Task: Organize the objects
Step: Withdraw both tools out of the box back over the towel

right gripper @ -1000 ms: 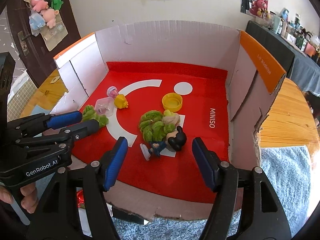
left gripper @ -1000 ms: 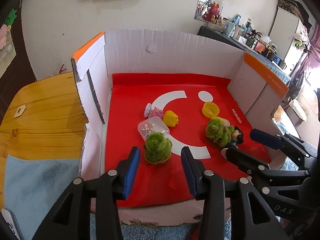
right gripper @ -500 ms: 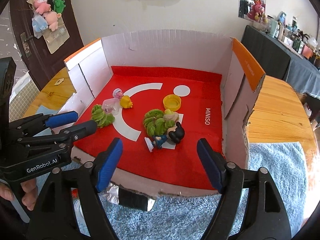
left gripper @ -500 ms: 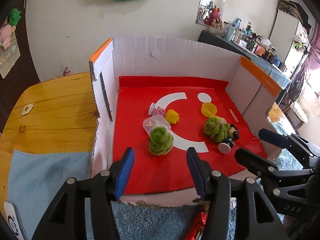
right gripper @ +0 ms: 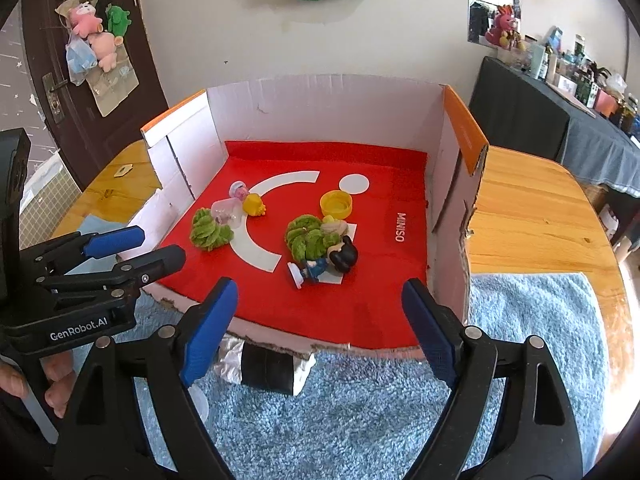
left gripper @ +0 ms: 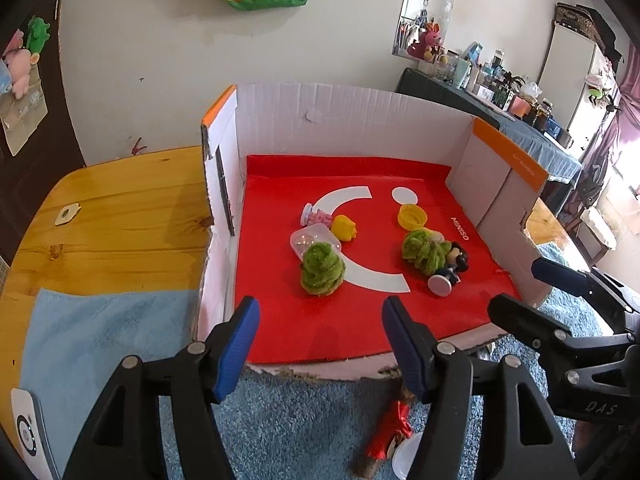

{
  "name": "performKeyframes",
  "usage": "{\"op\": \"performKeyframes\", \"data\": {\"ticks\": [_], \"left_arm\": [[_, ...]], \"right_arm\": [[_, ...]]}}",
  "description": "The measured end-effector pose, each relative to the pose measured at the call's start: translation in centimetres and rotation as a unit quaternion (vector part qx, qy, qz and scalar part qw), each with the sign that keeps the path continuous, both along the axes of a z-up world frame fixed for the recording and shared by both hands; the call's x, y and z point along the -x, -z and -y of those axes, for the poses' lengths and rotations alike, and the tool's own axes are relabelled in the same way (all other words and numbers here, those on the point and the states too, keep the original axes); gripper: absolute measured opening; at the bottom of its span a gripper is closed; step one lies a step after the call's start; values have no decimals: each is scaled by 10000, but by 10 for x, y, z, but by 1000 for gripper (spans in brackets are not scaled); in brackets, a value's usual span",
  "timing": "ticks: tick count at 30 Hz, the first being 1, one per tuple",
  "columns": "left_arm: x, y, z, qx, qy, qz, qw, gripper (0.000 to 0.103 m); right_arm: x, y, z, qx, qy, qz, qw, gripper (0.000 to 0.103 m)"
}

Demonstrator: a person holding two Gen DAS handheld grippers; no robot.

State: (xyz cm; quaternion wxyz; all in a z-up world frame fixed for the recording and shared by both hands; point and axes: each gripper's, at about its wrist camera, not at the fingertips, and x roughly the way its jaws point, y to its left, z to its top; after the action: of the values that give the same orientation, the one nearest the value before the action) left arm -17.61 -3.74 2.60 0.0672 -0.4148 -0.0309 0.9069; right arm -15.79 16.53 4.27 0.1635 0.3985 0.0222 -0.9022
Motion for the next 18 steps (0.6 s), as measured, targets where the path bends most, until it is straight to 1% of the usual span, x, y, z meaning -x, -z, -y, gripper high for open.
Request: {"op": "performKeyframes", "data": {"ticks": [3, 13, 16, 18], "left_arm": [[-5, 0, 1, -4, -12, -19, 10000, 70], [-19, 0, 1, -23, -15, -58, 10000, 71], [-24, -5, 1, -102, -22, -112, 9999, 71], [-26, -7, 1, -106, -5, -132, 9999, 74]], "right_arm": [[-5, 0, -1, 6, -1, -22, 10000, 87], [-20, -1, -6, 56, 36, -101, 9999, 88], [-24, -3, -9, 126, 52, -116, 9998, 88], [-27, -3, -10, 132, 66, -129, 9998, 89]]}}
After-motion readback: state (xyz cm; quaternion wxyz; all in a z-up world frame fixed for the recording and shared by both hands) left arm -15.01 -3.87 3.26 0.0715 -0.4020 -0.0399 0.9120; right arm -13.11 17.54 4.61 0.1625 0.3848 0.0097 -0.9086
